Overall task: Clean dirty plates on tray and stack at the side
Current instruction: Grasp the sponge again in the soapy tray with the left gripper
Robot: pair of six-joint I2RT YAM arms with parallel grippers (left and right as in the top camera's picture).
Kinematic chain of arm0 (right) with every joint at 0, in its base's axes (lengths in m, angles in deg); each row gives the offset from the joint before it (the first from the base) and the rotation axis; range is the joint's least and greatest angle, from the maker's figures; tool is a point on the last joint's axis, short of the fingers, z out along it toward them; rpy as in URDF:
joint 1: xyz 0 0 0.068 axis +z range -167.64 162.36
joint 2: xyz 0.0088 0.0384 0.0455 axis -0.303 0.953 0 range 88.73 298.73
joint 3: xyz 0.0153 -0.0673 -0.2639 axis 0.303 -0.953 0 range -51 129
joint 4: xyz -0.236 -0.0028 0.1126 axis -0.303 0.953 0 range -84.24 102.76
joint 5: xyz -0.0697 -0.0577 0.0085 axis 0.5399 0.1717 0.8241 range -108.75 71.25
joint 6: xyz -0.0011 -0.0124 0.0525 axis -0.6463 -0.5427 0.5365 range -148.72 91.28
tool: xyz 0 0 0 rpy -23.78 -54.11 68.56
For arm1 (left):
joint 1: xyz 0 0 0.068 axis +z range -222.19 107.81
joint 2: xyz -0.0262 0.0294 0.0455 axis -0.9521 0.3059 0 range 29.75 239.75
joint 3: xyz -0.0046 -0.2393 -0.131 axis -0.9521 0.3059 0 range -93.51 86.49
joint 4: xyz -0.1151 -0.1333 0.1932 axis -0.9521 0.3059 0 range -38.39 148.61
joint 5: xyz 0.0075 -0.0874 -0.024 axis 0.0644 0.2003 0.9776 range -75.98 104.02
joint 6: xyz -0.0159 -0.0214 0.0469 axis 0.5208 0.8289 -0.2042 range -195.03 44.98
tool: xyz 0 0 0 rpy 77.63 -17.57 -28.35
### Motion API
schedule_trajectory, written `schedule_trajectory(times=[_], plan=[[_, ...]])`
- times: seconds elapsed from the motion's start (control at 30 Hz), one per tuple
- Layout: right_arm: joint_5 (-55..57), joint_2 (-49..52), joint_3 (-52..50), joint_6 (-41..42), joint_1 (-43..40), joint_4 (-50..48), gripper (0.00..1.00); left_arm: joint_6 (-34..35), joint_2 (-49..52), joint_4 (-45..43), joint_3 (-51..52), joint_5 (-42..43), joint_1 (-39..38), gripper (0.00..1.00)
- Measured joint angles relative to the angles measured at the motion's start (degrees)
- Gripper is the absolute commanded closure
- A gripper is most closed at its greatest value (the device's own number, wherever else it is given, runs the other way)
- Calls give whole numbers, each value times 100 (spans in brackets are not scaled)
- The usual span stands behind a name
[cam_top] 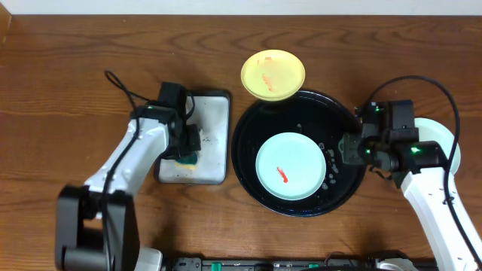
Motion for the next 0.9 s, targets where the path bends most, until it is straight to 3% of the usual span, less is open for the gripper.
schedule_trajectory(times=[0.33,0.4,0.8,0.83,0.9], plan=[[-260,896,-50,-341,-2,-398,49,0,319,-374,236,-63,0,93],[-282,1106,-72,-361,-4,-518,53,0,437,-369,262,-61,0,93],[-1067,2124,-81,-931,-2,-822,63,17,-205,723,-605,774,-118,93],[-1165,2267,-85,-981,-4,-841,66,44,-337,732,-643,846,-190,93],[-1338,2422,-85,-1086,-2,-863,82,146,-581,741,-675,951,-396,93]])
